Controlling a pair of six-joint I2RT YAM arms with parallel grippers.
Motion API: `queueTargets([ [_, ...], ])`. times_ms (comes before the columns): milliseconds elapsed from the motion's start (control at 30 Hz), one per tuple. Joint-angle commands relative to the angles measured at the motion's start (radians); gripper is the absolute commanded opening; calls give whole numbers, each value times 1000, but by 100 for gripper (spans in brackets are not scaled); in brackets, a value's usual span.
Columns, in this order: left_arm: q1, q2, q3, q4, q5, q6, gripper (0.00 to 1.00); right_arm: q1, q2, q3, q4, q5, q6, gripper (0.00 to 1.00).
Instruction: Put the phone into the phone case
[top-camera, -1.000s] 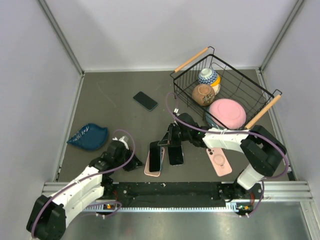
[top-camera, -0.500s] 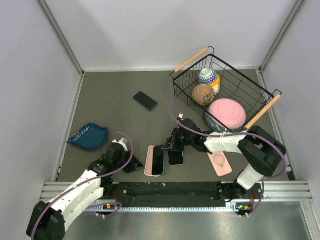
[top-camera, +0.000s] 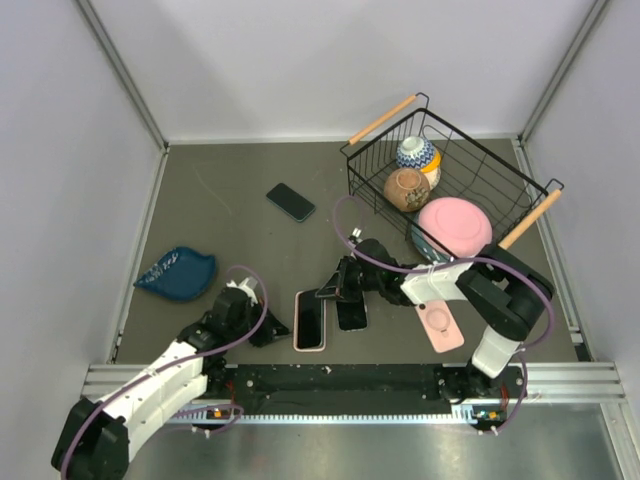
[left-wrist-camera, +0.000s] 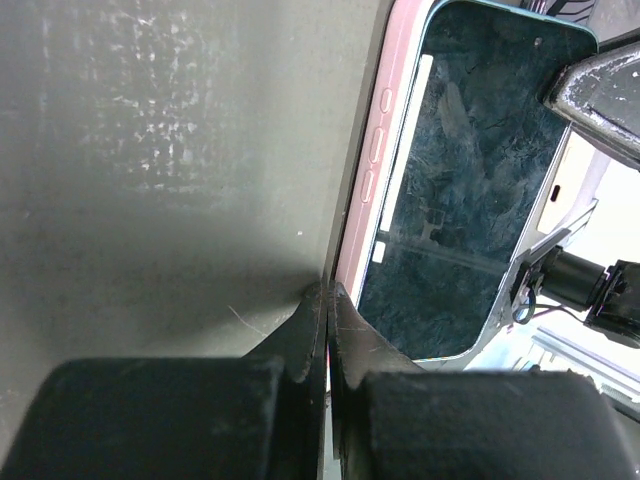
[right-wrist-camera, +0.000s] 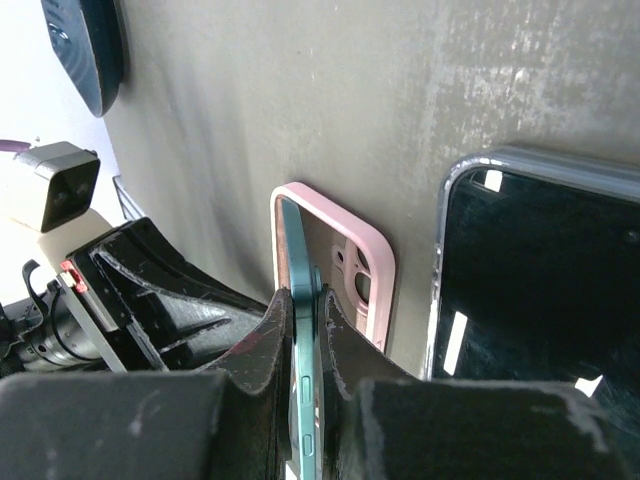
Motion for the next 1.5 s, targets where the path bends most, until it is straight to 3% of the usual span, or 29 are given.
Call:
queueTargets([
  [0, -18, 15, -19, 56, 12, -28, 0, 13, 35, 21, 112, 17, 38, 0],
  [433, -84, 79, -18, 104, -43, -37, 0, 46, 80, 24, 163, 2, 51, 0],
  [667, -95, 78, 16, 75, -44, -34, 0, 45, 42, 44, 86, 31, 28, 1],
  [800, -96, 7, 54, -37, -127, -21, 5, 46, -9, 113, -75, 48, -69, 14],
  [900, -95, -42, 76, -92, -196, -10, 26, 45, -63, 153, -194, 92, -118, 27],
  [933, -95, -54, 91, -115, -228, -8, 35, 45, -78, 166, -219, 107, -130, 35],
  [1133, -93, -42, 154, -125, -311, 28, 48, 45, -152, 194, -345, 134, -226, 56],
  [1467, -86, 159, 235, -47, -311, 102, 52, 79, -155, 107, -268, 68, -244, 62],
])
